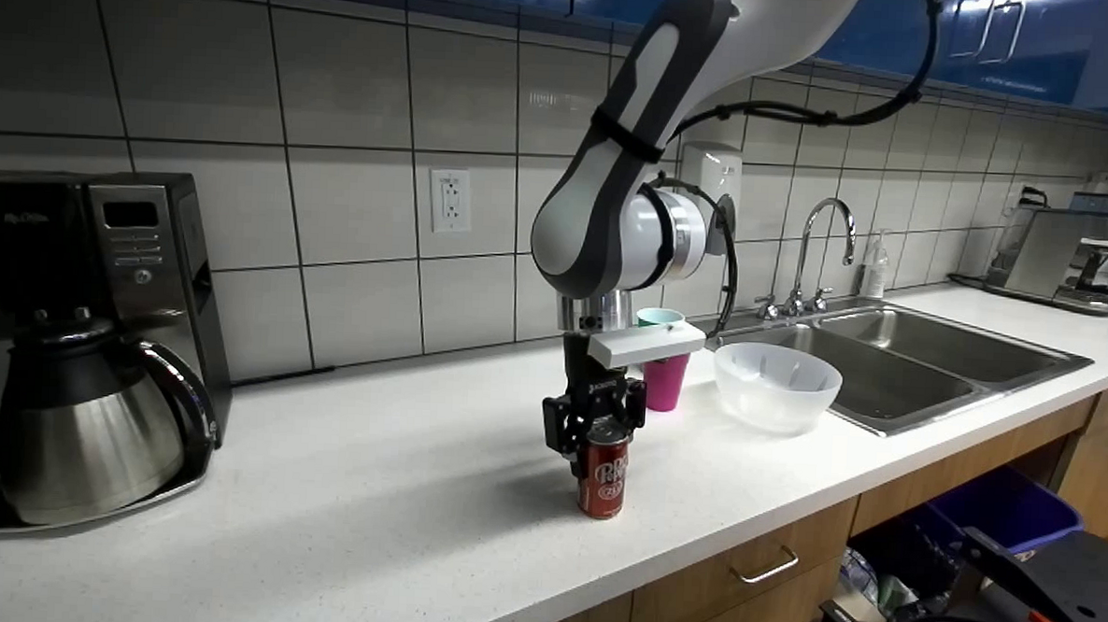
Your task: Put the red can inside the plastic bowl
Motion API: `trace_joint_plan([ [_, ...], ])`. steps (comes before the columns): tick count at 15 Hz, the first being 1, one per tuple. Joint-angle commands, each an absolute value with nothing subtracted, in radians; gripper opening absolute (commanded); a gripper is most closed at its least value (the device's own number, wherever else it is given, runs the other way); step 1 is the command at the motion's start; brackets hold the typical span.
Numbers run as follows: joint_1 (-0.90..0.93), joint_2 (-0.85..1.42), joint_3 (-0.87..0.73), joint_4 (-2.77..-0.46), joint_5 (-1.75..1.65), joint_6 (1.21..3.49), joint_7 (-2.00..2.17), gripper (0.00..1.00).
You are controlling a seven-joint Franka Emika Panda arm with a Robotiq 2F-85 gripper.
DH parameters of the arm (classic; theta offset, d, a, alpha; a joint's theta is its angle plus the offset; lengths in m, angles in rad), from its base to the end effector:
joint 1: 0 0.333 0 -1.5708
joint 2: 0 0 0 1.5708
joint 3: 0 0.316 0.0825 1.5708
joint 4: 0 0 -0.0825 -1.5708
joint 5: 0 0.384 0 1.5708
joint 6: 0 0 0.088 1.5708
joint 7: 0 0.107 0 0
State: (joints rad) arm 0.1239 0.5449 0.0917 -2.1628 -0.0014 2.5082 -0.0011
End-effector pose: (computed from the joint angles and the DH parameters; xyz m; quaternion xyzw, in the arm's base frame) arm 0.5232 0.1174 0.1257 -0.9894 -0.1040 0.1005 0.0132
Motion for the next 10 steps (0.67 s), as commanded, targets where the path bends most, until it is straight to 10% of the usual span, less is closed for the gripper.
trace_joint_plan([
  [1,0.111,0.548,0.099,-2.144,0.003,2.488,-0.020,0.41],
  [10,0.161,0.456,0.083,-2.155,-0.029,2.429,0.036,0.41],
])
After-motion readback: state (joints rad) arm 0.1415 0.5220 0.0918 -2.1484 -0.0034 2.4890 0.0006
